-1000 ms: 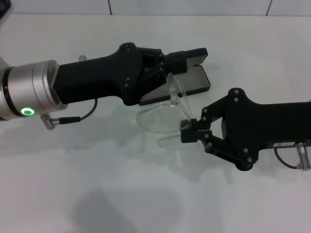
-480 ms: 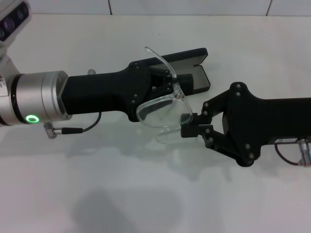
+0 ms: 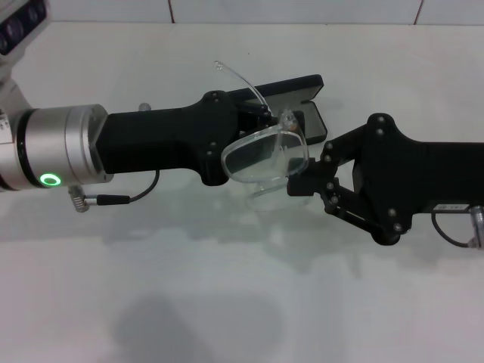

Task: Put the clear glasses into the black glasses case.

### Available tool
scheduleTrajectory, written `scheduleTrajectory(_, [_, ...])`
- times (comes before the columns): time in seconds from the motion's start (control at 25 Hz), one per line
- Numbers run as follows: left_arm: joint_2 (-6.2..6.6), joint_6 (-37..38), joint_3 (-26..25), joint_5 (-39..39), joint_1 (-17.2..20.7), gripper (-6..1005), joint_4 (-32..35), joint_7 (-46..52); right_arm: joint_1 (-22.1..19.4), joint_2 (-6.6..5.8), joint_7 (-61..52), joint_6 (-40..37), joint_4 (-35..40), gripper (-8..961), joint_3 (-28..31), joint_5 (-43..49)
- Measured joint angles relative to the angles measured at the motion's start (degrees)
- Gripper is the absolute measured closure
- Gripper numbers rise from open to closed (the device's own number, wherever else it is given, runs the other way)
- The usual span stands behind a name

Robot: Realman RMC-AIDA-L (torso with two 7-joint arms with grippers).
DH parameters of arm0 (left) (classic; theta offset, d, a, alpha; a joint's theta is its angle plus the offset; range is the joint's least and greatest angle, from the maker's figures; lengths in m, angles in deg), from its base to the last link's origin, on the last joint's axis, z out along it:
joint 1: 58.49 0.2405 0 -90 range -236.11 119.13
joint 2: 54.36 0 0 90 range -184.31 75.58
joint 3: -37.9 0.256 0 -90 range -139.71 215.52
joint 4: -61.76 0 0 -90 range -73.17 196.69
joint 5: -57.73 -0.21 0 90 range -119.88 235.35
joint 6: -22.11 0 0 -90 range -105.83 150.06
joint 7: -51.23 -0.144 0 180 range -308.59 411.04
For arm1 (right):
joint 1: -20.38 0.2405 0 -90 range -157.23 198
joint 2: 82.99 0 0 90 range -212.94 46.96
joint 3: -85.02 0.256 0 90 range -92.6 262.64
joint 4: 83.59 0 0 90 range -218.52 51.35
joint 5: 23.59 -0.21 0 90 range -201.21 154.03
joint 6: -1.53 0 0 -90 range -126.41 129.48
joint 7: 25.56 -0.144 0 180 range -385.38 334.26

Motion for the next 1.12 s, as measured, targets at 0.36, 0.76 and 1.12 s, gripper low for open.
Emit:
scheduleTrajectory(0.36, [-0.02, 0.26, 0.05, 2.94, 0.36, 962, 0.34, -0.44, -0.07, 0.03, 0.00, -0.69, -0.30, 893, 0.08, 0.02])
scheduleTrajectory(0.76, [-0.02, 0.19, -0.50, 9.80, 4.14, 962, 2.75, -3.46, -0.18, 0.06, 0.18, -1.69, -0.90, 893, 0.02, 0.15])
scheduleTrajectory(1.12, [-0.02, -2.19, -11.20, 10.29, 6.15, 962, -4.57, -10.58, -2.42, 0.15, 5.82, -7.85, -1.25, 893, 0.22, -5.59])
